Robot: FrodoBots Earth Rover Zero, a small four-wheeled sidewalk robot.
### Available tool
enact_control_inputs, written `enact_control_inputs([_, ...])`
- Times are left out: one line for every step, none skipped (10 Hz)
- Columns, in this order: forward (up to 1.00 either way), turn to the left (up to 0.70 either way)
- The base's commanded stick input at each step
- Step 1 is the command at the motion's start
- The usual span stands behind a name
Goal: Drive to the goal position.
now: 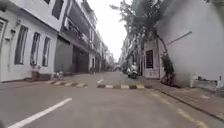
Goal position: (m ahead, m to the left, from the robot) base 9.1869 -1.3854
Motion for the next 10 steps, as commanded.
enact_control_inputs([0.50,0.00])
enact_control_inputs([0.50,0.00])
enact_control_inputs([0.50,0.00])
enact_control_inputs([0.50,0.00])
enact_control_inputs([0.50,0.00])
enact_control_inputs([0.50,0.00])
enact_control_inputs([0.50,0.00])
enact_control_inputs([0.50,0.00])
enact_control_inputs([0.50,0.00])
enact_control_inputs([0.50,0.00])
